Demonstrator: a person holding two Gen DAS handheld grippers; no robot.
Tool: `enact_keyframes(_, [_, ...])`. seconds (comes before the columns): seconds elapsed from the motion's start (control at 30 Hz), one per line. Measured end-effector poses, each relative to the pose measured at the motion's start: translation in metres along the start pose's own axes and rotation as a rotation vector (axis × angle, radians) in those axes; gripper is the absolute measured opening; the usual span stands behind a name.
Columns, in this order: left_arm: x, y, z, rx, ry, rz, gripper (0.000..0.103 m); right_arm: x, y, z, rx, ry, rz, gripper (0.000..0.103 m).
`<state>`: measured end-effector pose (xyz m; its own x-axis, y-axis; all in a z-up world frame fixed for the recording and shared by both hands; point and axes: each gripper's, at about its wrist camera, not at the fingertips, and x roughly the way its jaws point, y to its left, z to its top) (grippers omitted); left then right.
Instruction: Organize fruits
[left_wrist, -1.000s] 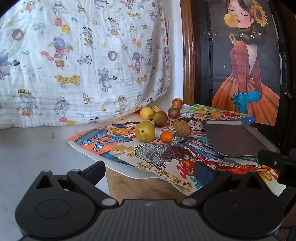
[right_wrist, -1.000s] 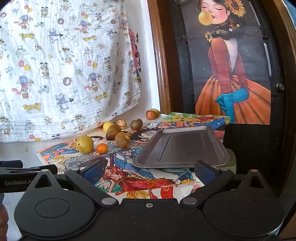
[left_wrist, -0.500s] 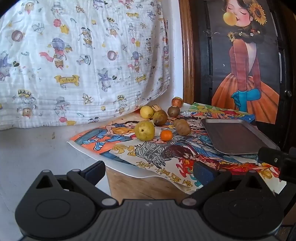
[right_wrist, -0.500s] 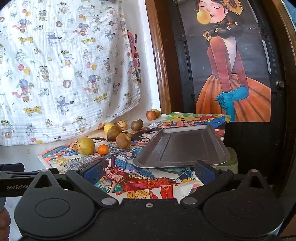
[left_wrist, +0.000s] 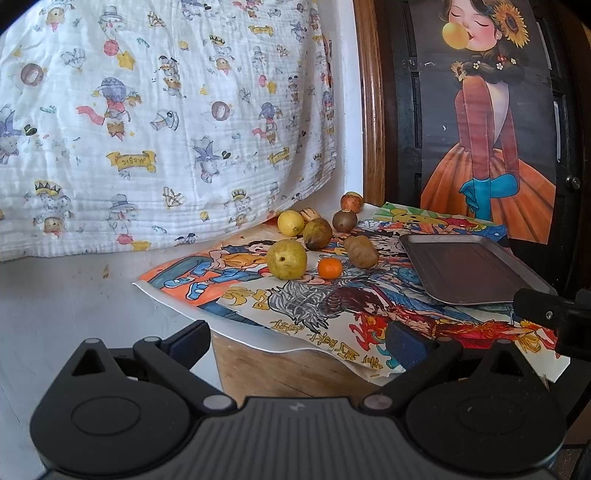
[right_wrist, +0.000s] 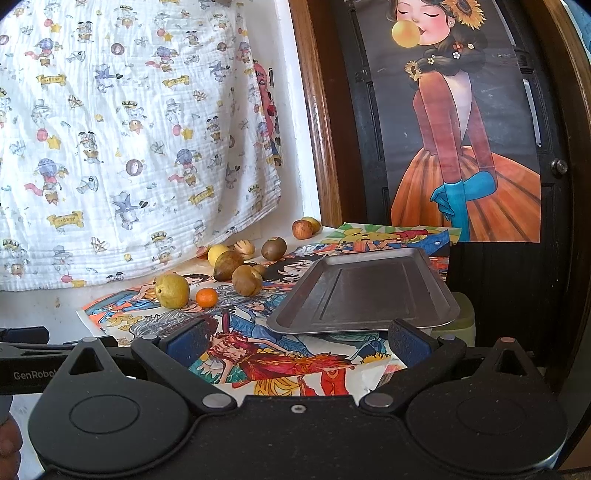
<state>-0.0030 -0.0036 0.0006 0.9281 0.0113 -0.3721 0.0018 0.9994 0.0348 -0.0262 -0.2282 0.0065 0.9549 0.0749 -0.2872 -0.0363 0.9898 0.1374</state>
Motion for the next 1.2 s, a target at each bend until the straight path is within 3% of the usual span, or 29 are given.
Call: enact_keyframes(1.2, [-0.0021, 0.0030, -0.0019, -0.014, 0.006, 0.006, 0.103, -0.0007, -0.0004, -0.0002, 0.000, 0.001, 0.003, 0.103])
